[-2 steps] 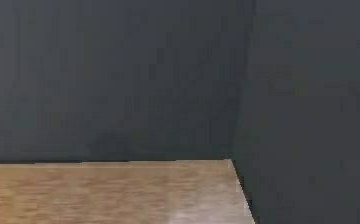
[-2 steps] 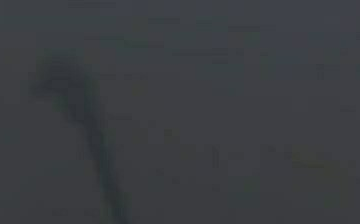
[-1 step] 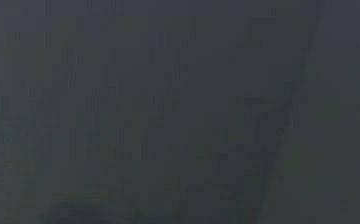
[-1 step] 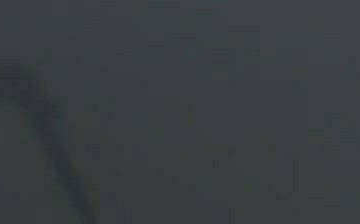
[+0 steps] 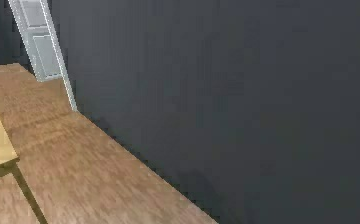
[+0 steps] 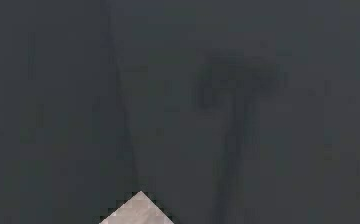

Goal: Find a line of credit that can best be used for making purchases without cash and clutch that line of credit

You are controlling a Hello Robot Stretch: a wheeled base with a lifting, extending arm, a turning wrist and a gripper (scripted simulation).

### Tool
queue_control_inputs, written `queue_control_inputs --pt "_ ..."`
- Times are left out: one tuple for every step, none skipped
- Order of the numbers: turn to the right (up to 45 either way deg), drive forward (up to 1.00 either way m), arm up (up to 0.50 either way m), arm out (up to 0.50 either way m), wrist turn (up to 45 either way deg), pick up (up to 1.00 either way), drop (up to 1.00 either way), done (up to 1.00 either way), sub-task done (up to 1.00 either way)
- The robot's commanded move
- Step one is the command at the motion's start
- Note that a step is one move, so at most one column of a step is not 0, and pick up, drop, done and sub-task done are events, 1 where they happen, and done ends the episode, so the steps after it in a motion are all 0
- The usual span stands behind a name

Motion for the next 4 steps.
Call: queue_control_inputs --pt "-9.0 0.00 0.00 0.00 0.0 0.00 0.00 0.00 0.00" --pt "0.0 0.60 0.00 0.00 0.0 0.00 0.00 0.00 0.00" --pt "-45.0 0.00 0.00 0.00 0.0 0.00 0.00 0.00 0.00" --pt "-45.0 0.00 0.00 0.00 0.0 0.00 0.00 0.00 0.00"
